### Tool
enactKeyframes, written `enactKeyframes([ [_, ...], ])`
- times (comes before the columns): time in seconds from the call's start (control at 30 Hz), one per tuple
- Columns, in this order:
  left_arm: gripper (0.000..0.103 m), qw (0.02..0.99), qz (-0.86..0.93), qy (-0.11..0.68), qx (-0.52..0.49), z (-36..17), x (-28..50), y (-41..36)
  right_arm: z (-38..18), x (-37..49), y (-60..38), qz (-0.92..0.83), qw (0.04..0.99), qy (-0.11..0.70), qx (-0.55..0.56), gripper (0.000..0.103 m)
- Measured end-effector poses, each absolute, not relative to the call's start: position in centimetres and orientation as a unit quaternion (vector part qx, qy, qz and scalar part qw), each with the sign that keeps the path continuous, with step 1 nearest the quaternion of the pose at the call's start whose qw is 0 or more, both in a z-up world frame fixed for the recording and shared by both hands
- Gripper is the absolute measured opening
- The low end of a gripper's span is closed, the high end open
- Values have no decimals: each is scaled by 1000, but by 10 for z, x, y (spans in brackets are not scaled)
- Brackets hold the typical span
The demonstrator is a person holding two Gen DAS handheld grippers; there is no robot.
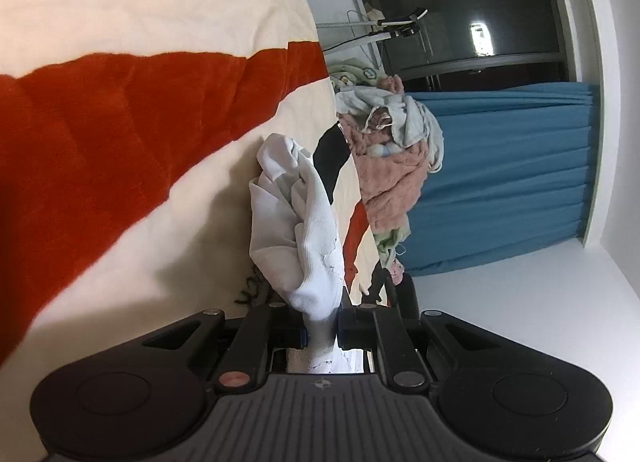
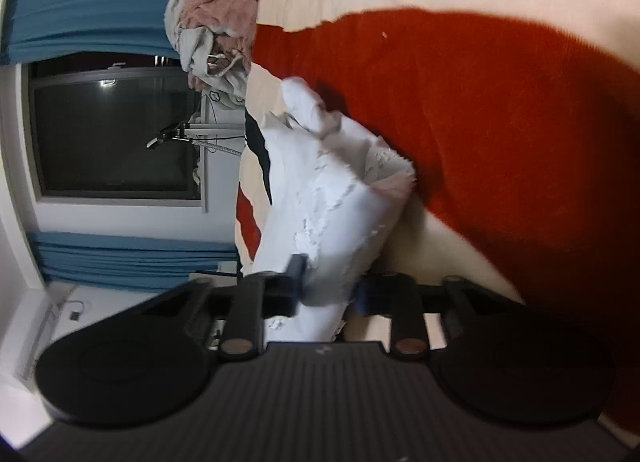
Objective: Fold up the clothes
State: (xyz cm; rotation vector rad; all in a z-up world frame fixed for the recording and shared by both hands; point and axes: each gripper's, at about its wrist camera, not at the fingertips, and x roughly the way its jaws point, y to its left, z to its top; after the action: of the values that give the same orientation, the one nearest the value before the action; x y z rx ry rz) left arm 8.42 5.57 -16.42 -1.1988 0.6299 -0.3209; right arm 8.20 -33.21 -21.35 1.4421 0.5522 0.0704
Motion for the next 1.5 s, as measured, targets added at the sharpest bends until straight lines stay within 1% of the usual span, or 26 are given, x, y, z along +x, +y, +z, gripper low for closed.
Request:
enactKeyframes([
  [0.07,13,767,-157,295,-547,-154,85,52,-202,77,-331,33,736,242,631,20],
  [0.2,13,766,-177,306,-537,-135,86,45,-172,59,-337,25,774,223,591,18],
  [0.3,13,764,-191,314,-530,-119,89,38,-144,52,-352,19,781,207,589,18],
  [0.4,13,753,-205,352,-518,-90,114,6,-112,55,-379,8,787,203,583,18],
  [0.47,14,758,-215,385,-481,-66,143,-27,-93,64,-405,0,792,200,577,18],
  [0.57,15,796,-233,417,-372,-33,201,-100,-78,95,-453,-24,799,199,567,18],
  [0.67,14,817,-242,435,-291,-12,262,-168,-71,135,-506,-51,798,205,565,18],
  [0.8,14,835,-257,405,-268,18,333,-240,-50,205,-564,-55,816,191,543,18],
  [0.9,15,849,-285,356,-269,36,369,-276,-22,240,-589,-51,857,138,494,18],
  [0.97,15,856,-305,319,-270,38,384,-298,-13,254,-599,-48,879,104,463,18],
  [1.03,15,864,-315,296,-259,20,389,-308,-19,264,-605,-49,894,89,437,18],
  [1.1,15,873,-314,300,-220,-13,392,-319,-45,271,-606,-56,897,99,427,18],
  [1.17,15,881,-307,319,-169,-54,392,-329,-86,277,-603,-67,893,132,424,18],
  [1.23,15,871,-291,367,-148,-101,388,-323,-128,278,-595,-81,883,194,420,18],
  [1.3,15,860,-278,405,-138,-130,379,-314,-168,271,-586,-84,865,248,427,19],
  [1.33,18,863,-279,405,-116,-135,371,-312,-183,262,-581,-82,856,269,433,20],
  [1.37,21,868,-278,401,-95,-134,363,-310,-196,252,-576,-81,848,287,437,23],
  [1.4,24,872,-277,396,-74,-133,355,-308,-200,242,-570,-83,847,297,433,24],
  [1.47,26,878,-278,386,-49,-119,339,-305,-196,224,-562,-85,852,306,417,24],
  [1.5,30,880,-280,381,-41,-109,331,-303,-185,218,-557,-86,857,310,402,24],
])
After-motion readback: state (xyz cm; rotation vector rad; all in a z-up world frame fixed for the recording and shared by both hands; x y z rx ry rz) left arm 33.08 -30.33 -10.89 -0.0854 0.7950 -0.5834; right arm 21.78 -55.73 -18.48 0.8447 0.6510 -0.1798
